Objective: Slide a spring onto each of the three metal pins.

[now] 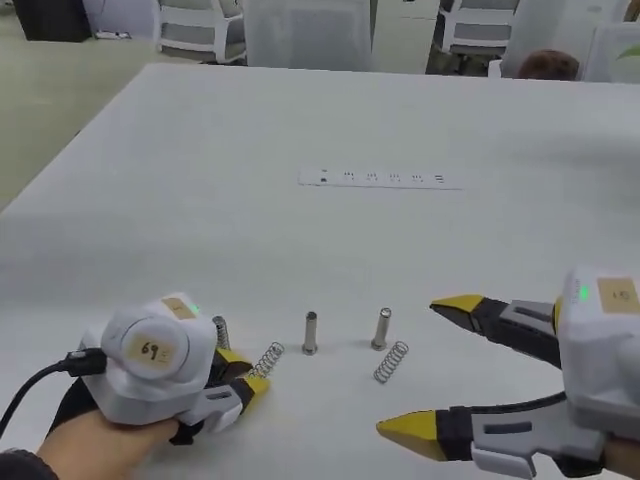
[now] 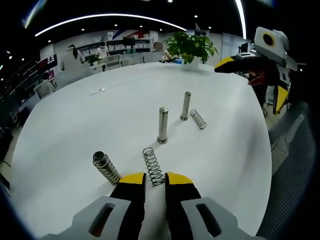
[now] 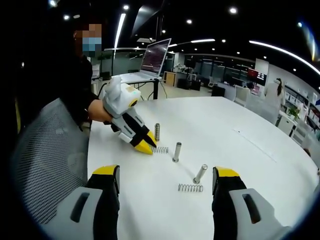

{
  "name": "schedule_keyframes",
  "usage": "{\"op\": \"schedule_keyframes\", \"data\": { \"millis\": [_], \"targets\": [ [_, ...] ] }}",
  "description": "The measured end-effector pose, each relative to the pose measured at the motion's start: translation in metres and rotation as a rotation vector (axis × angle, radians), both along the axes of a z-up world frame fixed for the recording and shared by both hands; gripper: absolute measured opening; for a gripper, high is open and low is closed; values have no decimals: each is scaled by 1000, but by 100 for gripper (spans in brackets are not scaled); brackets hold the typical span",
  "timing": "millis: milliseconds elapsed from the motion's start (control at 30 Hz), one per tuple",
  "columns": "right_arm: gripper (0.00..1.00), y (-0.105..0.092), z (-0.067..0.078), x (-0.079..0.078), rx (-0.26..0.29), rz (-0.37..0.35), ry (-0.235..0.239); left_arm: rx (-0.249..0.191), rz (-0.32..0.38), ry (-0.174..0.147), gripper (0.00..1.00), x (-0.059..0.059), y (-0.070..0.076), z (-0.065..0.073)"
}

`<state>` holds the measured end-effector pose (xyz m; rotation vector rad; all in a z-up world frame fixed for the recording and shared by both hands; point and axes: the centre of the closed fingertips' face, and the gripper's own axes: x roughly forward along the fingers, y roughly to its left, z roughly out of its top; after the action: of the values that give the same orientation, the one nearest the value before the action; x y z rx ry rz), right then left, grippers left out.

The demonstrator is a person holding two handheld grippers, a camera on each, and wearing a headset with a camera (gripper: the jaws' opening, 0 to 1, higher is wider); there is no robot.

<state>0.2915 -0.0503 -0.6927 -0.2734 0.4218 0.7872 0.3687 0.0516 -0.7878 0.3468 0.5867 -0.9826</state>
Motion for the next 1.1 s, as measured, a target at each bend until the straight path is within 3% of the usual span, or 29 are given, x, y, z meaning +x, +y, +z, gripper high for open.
{"op": "schedule_keyframes", "data": {
  "millis": [200, 667, 867, 1100],
  "targets": [
    [74, -1, 0, 0, -4, -1, 1, 8, -22, -13, 5, -4, -2, -1],
    [74, 6, 4, -3, -14, 17, -11, 0, -48, 14, 4, -18, 10, 8],
    [72, 7, 7, -3, -15, 27, -20, -40, -63, 22, 4, -25, 11, 21],
    [68, 13, 9, -5, -15, 48, -24, -85, -94, 21, 4, -41, 13, 39]
  ]
}}
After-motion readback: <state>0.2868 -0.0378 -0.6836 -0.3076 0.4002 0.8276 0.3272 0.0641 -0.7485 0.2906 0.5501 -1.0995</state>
